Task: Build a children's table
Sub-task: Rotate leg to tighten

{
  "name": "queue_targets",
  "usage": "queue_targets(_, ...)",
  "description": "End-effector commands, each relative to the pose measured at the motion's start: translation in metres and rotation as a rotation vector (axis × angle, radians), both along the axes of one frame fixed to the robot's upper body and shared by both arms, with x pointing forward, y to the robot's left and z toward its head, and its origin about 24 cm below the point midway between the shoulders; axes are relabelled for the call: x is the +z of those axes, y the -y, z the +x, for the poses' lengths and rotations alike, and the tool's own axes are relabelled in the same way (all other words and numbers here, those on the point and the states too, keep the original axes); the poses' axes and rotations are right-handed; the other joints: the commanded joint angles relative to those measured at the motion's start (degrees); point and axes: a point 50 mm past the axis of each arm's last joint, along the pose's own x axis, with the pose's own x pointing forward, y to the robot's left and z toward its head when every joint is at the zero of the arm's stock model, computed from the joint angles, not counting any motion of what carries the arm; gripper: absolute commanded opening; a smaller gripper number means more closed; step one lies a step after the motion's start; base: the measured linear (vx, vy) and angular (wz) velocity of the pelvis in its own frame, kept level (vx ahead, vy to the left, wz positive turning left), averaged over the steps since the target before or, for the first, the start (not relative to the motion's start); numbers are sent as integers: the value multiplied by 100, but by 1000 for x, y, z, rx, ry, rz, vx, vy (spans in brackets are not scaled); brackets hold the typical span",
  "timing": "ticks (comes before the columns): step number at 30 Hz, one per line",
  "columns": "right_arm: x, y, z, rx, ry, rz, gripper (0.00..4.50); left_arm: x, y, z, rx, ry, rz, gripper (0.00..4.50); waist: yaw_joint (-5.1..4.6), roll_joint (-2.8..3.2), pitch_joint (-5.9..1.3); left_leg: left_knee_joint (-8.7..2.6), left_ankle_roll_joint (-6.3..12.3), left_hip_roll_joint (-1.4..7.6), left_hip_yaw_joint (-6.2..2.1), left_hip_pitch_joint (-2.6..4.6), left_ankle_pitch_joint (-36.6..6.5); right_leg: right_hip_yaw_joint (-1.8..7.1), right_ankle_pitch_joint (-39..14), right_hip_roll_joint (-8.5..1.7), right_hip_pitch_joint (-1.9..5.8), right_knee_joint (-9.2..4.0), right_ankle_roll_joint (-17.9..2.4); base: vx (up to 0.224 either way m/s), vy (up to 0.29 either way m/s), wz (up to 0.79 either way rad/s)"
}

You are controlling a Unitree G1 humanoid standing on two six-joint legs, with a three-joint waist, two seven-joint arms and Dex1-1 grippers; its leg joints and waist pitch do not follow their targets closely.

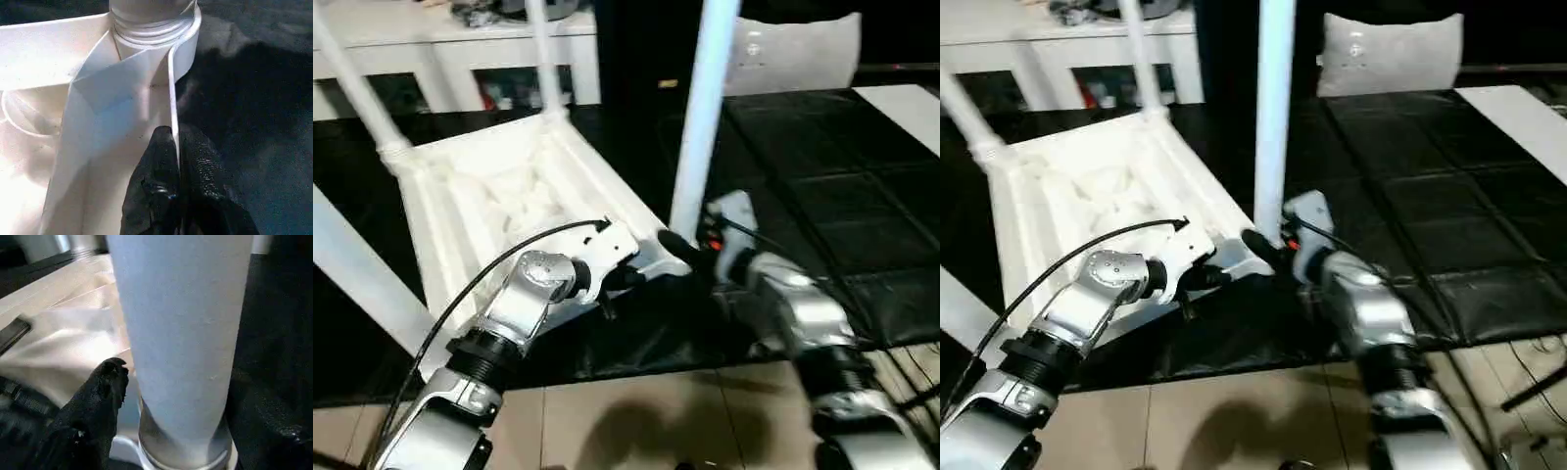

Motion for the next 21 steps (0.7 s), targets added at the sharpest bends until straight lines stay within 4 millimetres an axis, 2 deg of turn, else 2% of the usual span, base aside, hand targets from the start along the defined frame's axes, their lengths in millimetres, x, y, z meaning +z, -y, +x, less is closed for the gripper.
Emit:
queue_targets(1, 9, -3, -4, 138, 44, -3, 353, 9, 2, -1, -83, 50, 10, 0, 43, -59, -421, -327, 709, 89, 33, -62, -404, 339, -1513, -349, 469, -362, -718, 0, 0, 0)
queue_targets(3, 11, 2, -6, 193, 50, -20, 360, 8, -1, -2, -111, 45, 19, 0, 69, -52, -407, -331, 686, 102, 40, -49, -488, 342, -1667, -352, 451, -384, -667, 0, 0, 0)
queue_targets(4, 13, 6, -7, 232, 49, -36, 386, 7, -4, -3, -142, 43, 31, 0, 74, -80, -407, -333, 682, 102, 45, -46, -517, 338, -1731, -348, 450, -397, -644, 0, 0, 0)
queue_targets(5, 14, 9, -8, 263, 46, -46, 397, 7, -6, -5, -176, 41, 40, 0, 103, -73, -405, -337, 665, 101, 40, -44, -537, 338, -1829, -349, 453, -398, -614, 0, 0, 0)
queue_targets(8, 21, 20, -9, 374, 42, -88, 416, 6, -14, -14, -321, 30, 86, 0, 146, -76, -405, -338, 651, 128, 41, -35, -541, 354, -1808, -349, 432, -378, -621, 0, 0, 0)
queue_targets(9, 21, 20, -9, 374, 42, -88, 429, 6, -14, -14, -321, 30, 86, 0, 161, -84, -411, -336, 649, 127, 34, -42, -534, 350, -1754, -349, 441, -365, -638, 0, 0, 0)
queue_targets(12, 24, 23, -10, 429, 48, -114, 429, 6, -18, -17, -379, 16, 104, 0, 191, -74, -419, -332, 634, 131, 37, -33, -504, 351, -1691, -357, 435, -347, -689, 0, 0, 0)
queue_targets(13, 25, 26, -13, 530, 40, -140, 429, 5, -25, -20, -452, -13, 145, 0, 222, -85, -423, -329, 655, 133, 40, -33, -503, 350, -1663, -358, 434, -335, -736, 0, 0, 0)
queue_targets(15, 25, 27, -16, 617, 15, -133, 429, 6, -30, -23, -519, -38, 184, 0, 247, -76, -412, -330, 667, 148, 48, -32, -505, 367, -1651, -361, 423, -331, -752, 0, 0, 0)
queue_targets(16, 26, 27, -17, 655, 2, -124, 429, 6, -33, -24, -552, -48, 201, 0, 272, -90, -429, -329, 693, 154, 44, -26, -516, 368, -1610, -357, 432, -313, -781, 0, 0, 0)
queue_targets(21, 25, 23, -22, 756, -66, -74, 392, 8, -37, -24, -618, -60, 239, 0, 315, -91, -423, -333, 636, 164, 44, -27, -500, 372, -1572, -366, 431, -303, -836, 0, 0, 0)
